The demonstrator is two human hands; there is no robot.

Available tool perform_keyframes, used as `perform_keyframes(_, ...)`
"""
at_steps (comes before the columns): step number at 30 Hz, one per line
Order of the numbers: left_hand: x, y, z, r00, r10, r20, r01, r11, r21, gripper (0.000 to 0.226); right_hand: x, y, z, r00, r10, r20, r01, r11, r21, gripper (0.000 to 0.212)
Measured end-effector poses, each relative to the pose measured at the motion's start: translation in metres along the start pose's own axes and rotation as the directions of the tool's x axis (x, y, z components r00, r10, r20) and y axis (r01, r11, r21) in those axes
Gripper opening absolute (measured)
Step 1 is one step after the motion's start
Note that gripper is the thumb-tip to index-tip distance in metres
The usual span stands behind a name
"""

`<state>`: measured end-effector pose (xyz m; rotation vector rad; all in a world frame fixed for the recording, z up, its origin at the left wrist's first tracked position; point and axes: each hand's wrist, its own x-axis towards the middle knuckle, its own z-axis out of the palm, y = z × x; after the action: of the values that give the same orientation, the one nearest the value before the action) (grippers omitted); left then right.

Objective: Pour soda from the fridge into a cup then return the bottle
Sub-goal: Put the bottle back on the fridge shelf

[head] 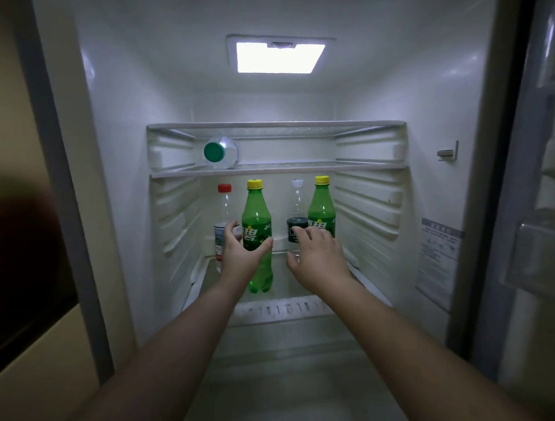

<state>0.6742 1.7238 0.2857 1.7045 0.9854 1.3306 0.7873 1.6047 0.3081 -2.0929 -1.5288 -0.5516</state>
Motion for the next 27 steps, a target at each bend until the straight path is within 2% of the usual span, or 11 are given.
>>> perform_keyframes(4, -0.026, 0.01, -0.015, 0.998, 0.048, -0.031, -0.045, 0.995, 0.087, 0.082, -0.019, -0.01, -0.009, 0.999, 0.007, 0.041, -0.006, 1.0, -0.016, 0.057)
perform_keyframes(7, -0.051, 0.015, -0.029, 0.991, 0.134, -0.023, -0.12, 0.94, 0.318, 0.079, -0.037, -0.018, -0.016, 0.999, -0.017, 0.04, 0.018, 0.999, -0.032, 0.056)
perform_keyframes(10, -0.082, 0.023, -0.041, 0.984, 0.158, 0.085, -0.175, 0.751, 0.637, 0.072, -0.055, -0.024, -0.022, 0.998, -0.04, 0.049, 0.042, 0.998, -0.037, 0.056)
perform_keyframes(12, -0.102, 0.027, -0.049, 0.973, 0.188, 0.134, -0.223, 0.624, 0.749, 0.065, -0.066, -0.028, -0.024, 0.997, -0.053, 0.049, 0.055, 0.998, -0.032, 0.056)
perform_keyframes(16, -0.136, 0.025, -0.067, 0.939, 0.276, 0.206, -0.327, 0.527, 0.784, 0.065, -0.089, -0.036, -0.028, 0.995, -0.075, 0.06, 0.077, 0.996, -0.034, 0.055)
perform_keyframes(24, -0.193, 0.041, -0.098, 0.891, 0.314, 0.329, -0.414, 0.26, 0.872, 0.074, -0.132, -0.047, -0.054, 0.991, -0.103, 0.086, 0.108, 0.993, -0.055, 0.056)
perform_keyframes(27, -0.216, 0.045, -0.109, 0.881, 0.298, 0.368, -0.441, 0.238, 0.865, 0.075, -0.15, -0.049, -0.067, 0.992, -0.088, 0.092, 0.094, 0.994, -0.064, 0.055)
